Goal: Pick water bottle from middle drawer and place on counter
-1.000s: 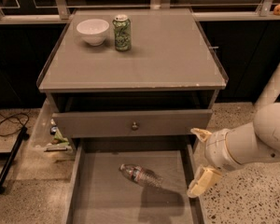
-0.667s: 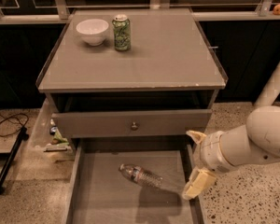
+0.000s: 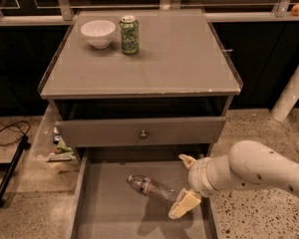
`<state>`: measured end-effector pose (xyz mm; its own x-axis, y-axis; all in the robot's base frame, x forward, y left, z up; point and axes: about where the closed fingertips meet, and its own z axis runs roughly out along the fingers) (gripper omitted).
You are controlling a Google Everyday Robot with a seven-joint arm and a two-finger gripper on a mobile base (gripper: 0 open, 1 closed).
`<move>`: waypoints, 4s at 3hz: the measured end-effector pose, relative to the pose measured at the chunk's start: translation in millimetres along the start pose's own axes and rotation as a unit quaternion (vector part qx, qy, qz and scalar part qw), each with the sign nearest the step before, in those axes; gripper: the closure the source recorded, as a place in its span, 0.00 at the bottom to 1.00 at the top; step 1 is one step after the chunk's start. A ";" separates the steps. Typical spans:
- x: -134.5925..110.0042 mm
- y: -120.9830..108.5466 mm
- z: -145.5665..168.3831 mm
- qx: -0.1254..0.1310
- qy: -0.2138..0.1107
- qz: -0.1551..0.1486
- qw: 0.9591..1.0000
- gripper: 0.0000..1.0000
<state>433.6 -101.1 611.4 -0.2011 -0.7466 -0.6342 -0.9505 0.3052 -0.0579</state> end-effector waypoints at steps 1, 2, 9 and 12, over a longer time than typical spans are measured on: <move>14.7 -5.9 45.1 0.012 -0.016 0.007 1.000 0.00; 33.3 -16.8 81.9 0.022 -0.029 0.001 0.999 0.00; 115.2 -48.1 220.0 0.013 0.001 0.062 0.998 0.32; 115.1 -48.0 220.1 0.013 0.001 0.062 0.998 0.99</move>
Offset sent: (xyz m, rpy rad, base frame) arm 0.0475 0.0218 -0.1319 0.0674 -0.0873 -0.0307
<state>508.1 -71.6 371.5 -0.3172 -0.7036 -0.6358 -0.9121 0.4099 0.0014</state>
